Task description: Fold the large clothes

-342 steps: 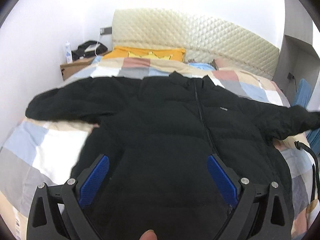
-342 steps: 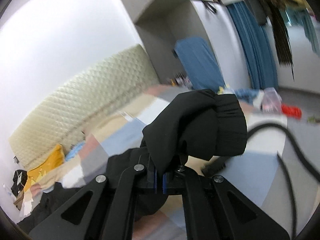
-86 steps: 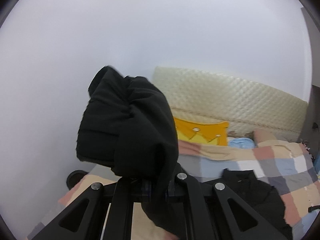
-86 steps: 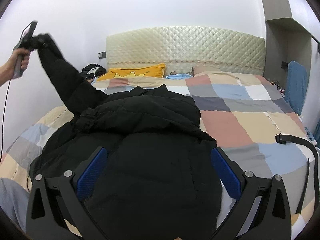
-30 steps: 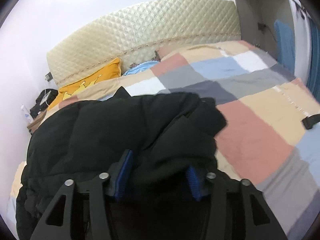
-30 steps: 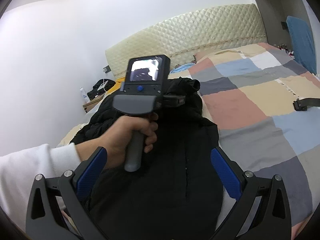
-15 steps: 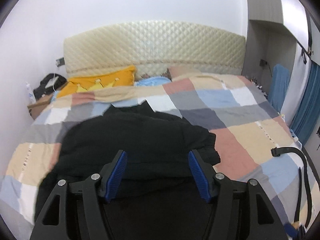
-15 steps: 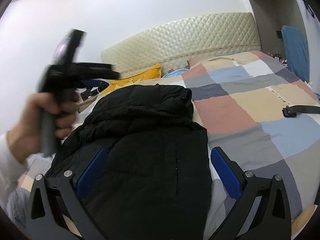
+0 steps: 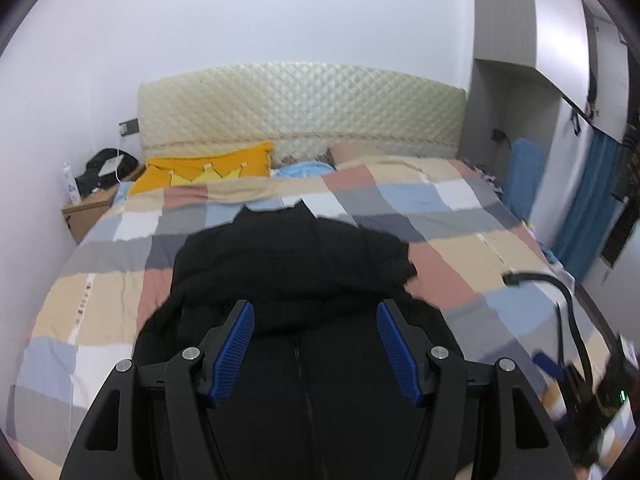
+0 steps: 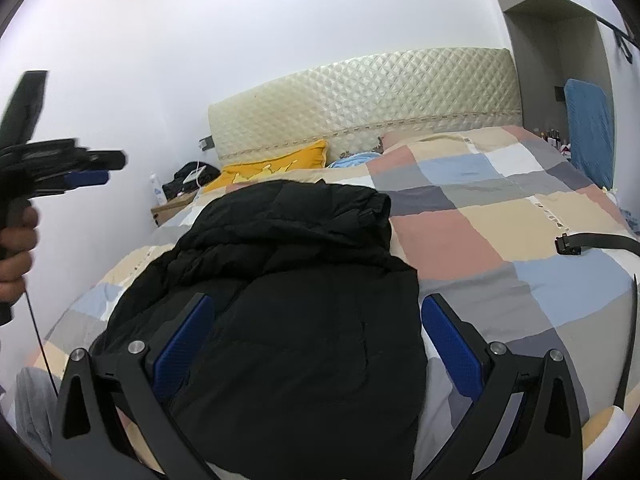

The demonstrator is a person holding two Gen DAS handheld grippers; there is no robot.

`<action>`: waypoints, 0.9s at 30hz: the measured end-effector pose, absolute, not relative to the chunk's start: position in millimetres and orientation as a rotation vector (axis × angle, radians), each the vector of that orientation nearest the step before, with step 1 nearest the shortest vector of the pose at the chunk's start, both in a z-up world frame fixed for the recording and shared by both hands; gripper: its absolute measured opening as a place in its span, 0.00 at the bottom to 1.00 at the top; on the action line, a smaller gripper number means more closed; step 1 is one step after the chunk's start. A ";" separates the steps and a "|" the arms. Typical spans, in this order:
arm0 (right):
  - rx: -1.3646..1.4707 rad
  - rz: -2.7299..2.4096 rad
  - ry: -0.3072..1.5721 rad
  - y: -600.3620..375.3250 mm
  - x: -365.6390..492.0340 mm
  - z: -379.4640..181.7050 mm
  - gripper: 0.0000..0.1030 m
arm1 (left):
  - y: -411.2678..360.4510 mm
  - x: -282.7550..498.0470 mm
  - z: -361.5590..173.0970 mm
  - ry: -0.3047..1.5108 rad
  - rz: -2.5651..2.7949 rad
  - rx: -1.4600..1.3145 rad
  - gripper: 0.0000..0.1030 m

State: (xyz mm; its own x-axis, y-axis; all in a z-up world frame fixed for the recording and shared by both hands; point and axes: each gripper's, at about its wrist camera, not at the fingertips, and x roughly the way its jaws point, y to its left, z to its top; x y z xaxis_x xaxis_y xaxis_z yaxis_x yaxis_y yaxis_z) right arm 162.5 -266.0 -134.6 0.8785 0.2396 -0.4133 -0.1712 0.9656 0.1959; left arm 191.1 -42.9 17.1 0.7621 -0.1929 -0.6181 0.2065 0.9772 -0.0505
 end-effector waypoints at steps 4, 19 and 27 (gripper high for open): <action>0.140 0.227 0.456 -257.4 159.3 -135.5 1.00 | -26.0 164.7 2.8 0.674 -0.238 0.005 0.62; 0.135 0.239 0.498 -240.5 159.0 -141.4 1.00 | 30.1 153.2 -63.3 0.689 -0.144 -0.043 0.62; 0.122 0.241 0.489 -227.6 149.2 -140.9 1.00 | 58.2 153.9 -102.7 0.748 -0.085 -0.077 0.62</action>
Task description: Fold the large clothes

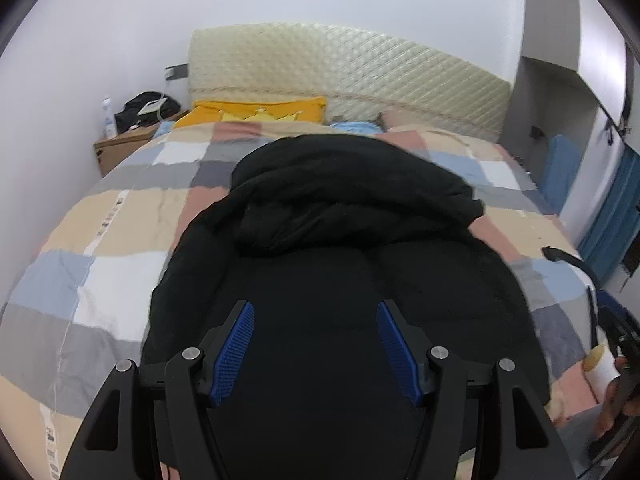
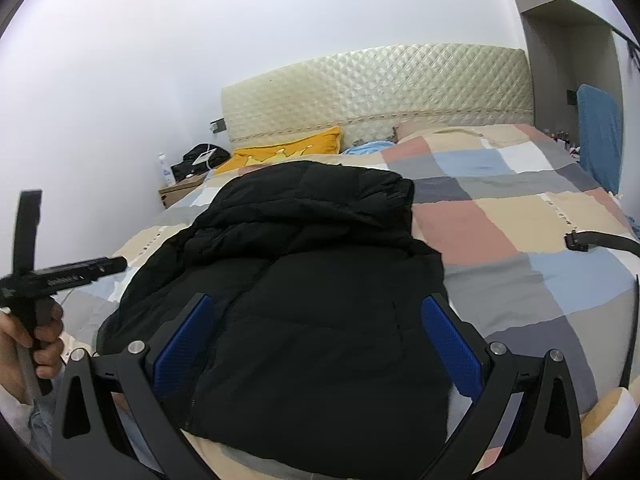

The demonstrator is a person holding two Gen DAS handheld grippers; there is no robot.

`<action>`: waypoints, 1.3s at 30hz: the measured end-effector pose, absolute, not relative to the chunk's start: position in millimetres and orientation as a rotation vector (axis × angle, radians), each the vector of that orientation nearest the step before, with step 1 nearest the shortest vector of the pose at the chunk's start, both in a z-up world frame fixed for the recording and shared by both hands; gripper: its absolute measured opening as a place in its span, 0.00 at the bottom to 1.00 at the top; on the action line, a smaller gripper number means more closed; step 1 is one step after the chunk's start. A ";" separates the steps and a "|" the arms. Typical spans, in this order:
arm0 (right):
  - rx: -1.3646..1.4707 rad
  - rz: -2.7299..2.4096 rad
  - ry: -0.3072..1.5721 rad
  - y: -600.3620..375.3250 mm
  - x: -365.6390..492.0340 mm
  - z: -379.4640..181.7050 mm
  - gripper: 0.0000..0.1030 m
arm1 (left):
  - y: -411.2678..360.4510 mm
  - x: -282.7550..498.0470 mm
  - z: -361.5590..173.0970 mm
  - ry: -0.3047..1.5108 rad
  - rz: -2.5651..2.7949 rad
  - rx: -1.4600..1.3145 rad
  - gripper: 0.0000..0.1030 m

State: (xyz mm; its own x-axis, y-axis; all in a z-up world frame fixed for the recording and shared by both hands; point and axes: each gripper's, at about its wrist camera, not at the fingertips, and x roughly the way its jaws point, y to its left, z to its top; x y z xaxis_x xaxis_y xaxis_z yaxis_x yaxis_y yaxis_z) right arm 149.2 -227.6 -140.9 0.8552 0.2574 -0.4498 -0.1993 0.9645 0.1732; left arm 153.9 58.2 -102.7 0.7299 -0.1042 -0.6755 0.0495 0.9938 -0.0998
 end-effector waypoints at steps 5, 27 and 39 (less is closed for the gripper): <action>0.078 0.247 0.508 -215.4 148.8 -143.5 1.00 | 70.1 149.9 -122.8 0.793 -0.062 -0.096 0.62; 0.141 0.106 0.811 -267.5 198.6 -147.8 1.00 | 103.2 151.7 -158.3 0.909 -0.088 -0.255 0.62; 0.537 0.098 1.281 -319.2 233.1 -256.8 1.00 | 100.0 158.0 -170.4 0.970 -0.107 -0.262 0.62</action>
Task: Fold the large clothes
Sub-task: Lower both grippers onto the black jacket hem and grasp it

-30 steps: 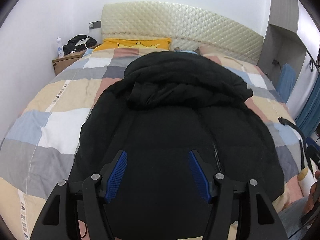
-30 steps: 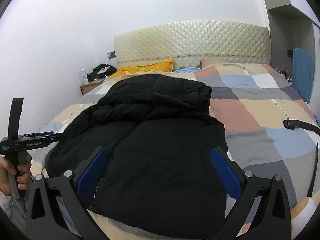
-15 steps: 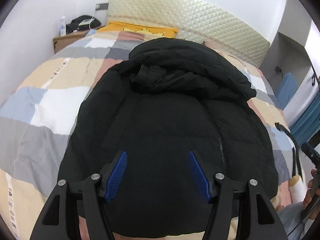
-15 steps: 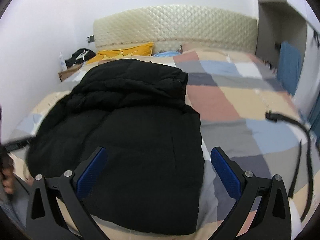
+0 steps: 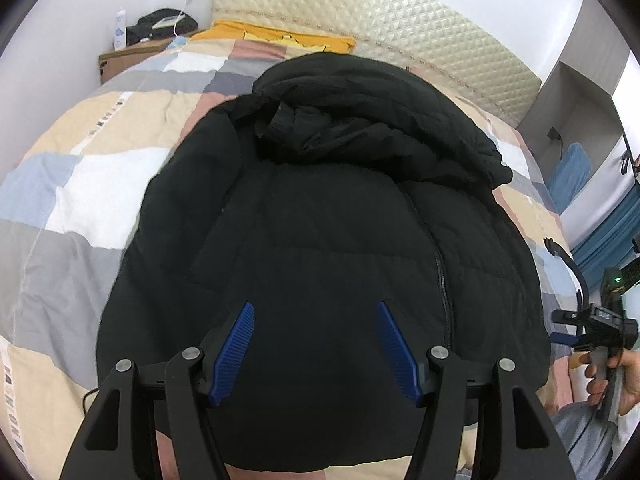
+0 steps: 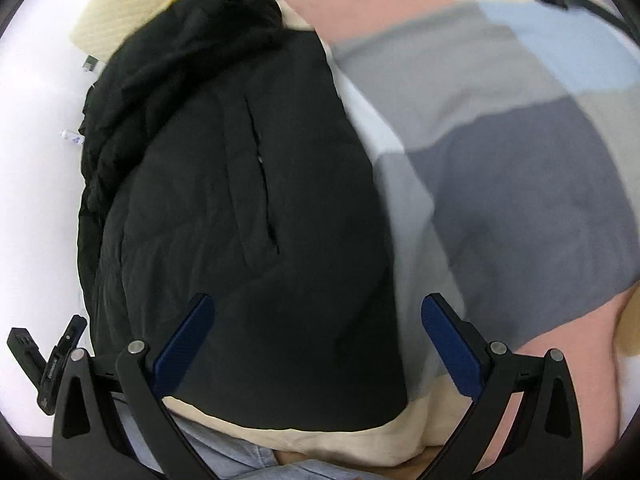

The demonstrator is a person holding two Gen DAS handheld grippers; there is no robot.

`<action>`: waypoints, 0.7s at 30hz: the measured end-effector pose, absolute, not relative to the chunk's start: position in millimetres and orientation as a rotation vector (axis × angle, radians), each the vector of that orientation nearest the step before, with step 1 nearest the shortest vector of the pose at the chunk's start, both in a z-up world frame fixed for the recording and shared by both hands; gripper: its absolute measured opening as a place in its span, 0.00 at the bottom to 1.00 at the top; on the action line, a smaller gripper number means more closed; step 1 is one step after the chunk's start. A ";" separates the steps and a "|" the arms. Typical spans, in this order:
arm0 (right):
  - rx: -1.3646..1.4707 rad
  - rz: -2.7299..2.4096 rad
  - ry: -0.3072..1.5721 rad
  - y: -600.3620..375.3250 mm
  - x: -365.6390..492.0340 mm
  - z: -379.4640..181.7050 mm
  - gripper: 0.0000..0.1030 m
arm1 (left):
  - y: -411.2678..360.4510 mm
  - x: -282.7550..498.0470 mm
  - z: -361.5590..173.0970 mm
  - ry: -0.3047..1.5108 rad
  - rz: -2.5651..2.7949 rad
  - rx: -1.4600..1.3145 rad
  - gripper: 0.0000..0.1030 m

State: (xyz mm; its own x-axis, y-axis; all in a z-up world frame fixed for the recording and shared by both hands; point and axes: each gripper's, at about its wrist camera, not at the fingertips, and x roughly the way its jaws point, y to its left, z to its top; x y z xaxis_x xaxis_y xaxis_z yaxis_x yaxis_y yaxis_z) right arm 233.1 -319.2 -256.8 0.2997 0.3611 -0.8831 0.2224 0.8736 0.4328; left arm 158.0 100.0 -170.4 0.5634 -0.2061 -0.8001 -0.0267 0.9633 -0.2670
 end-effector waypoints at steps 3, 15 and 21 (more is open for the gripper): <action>0.516 0.153 1.361 -302.9 235.7 -272.5 1.00 | 98.4 161.2 -174.5 0.987 -0.115 -0.268 0.62; 0.517 0.286 1.458 -275.8 236.0 -289.0 1.00 | 110.8 171.8 -191.0 1.037 -0.121 -0.369 0.62; 0.480 0.459 1.222 -254.3 217.9 -238.7 0.87 | 116.1 171.5 -191.9 1.031 -0.130 -0.412 0.62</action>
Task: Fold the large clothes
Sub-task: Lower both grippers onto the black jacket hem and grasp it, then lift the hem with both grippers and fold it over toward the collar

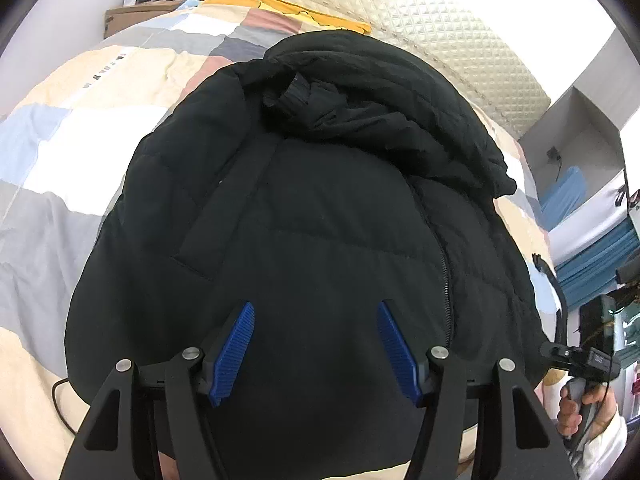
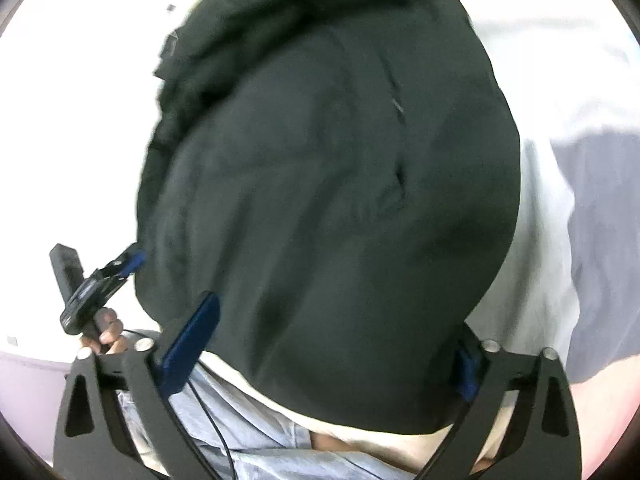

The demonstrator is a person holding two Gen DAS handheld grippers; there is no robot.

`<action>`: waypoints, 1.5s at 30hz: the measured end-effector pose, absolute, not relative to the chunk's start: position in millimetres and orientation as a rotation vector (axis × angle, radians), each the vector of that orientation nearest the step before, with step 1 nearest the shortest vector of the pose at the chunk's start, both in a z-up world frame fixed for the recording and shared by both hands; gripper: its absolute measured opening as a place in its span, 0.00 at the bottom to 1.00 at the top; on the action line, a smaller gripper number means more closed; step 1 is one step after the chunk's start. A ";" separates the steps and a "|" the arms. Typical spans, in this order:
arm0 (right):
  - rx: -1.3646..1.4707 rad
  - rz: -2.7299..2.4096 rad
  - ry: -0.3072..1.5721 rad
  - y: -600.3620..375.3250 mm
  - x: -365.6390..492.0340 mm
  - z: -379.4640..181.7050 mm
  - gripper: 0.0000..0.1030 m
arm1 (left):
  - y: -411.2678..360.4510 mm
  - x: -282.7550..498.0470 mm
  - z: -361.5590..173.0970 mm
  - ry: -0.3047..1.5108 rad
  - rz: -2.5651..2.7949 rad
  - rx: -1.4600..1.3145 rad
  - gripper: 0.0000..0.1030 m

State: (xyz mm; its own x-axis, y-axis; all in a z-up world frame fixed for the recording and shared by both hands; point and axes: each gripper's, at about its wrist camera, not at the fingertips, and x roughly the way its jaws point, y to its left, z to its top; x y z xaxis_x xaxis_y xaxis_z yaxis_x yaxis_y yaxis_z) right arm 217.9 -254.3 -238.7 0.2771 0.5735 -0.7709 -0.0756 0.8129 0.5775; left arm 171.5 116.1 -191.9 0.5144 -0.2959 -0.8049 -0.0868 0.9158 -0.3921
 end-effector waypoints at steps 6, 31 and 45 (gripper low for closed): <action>0.420 0.401 1.138 -244.8 205.2 -227.4 0.82 | 126.2 169.0 -189.9 1.025 -0.122 -0.464 0.62; 0.379 0.323 1.159 -269.6 217.5 -228.3 0.13 | 263.9 183.6 -239.5 1.347 -0.276 -0.783 0.79; 0.437 0.254 1.272 -271.6 232.6 -254.1 0.22 | 243.7 211.8 -266.0 1.413 -0.442 -0.665 0.71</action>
State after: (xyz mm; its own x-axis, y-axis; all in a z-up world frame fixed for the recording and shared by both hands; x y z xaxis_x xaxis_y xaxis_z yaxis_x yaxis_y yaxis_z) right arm 232.6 -271.6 -254.1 0.2826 0.4192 -0.8628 0.0554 0.8908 0.4509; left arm 211.8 243.7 -266.0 0.1244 -0.6472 -0.7522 -0.1033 0.7455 -0.6585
